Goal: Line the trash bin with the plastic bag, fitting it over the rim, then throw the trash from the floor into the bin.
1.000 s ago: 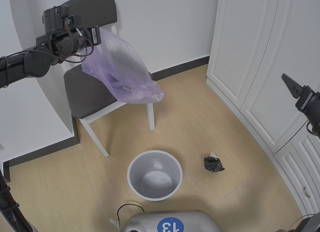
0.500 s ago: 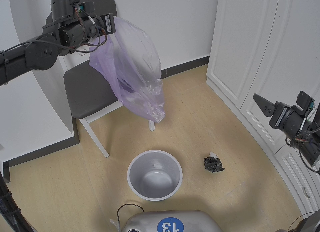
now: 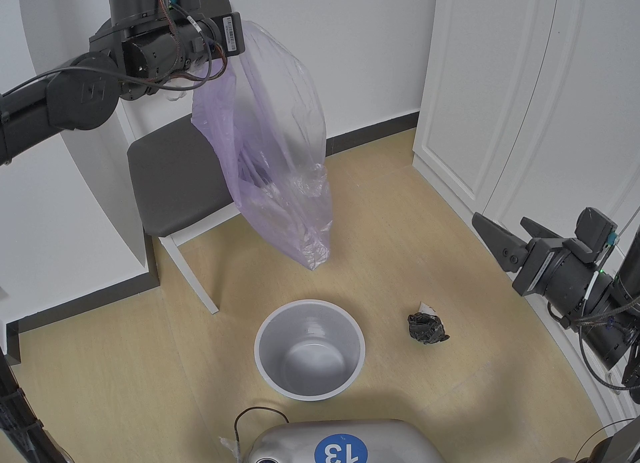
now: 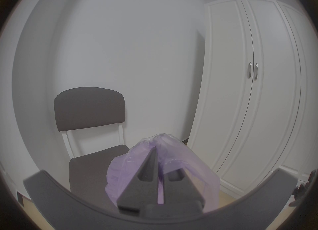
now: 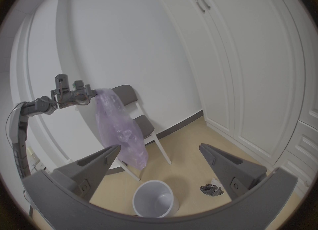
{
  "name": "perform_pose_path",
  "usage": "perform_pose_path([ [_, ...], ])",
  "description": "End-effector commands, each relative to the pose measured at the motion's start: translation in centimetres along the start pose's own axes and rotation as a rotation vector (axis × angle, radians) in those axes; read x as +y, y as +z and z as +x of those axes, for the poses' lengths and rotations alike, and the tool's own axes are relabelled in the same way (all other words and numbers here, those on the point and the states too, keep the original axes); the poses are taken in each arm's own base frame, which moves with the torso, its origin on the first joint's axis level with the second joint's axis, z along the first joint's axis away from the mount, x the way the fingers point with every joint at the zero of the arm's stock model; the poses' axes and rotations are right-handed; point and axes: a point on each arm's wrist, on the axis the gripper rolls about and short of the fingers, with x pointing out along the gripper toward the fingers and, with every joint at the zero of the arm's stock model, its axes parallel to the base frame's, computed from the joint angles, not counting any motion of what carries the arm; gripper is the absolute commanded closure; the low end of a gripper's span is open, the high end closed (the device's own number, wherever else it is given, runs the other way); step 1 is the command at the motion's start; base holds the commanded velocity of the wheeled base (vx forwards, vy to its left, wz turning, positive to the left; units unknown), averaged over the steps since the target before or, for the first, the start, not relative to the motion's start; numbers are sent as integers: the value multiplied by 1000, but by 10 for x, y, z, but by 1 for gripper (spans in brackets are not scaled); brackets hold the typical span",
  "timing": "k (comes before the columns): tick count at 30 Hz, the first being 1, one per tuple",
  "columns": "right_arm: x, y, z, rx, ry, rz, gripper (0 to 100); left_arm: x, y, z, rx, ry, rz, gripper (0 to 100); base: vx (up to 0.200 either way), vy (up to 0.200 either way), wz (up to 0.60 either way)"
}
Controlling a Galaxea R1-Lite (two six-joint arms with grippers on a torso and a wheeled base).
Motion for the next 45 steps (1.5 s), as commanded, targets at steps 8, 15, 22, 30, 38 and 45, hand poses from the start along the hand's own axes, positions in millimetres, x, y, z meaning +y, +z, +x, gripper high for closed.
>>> perform_pose_path([
  [8,5,-57,17,170,11,-47,0,-14,1,-3,28,-5,15,100,0,0,0],
  [15,7,-86,35,144,8,-44,0,-32,2,-7,49,-26,11,100,0,0,0],
  [22,9,-126,36,199,-9,-72,0,-44,-2,-10,65,-41,5,100,0,0,0],
  [30,9,-142,43,241,-17,-63,0,-61,-4,-12,65,-84,1,100,0,0,0],
  [38,11,-150,52,246,-25,-42,0,-73,-2,-14,53,-114,-6,100,0,0,0],
  [45,20,-155,67,213,-27,46,0,-80,1,-18,49,-119,-9,100,0,0,0],
])
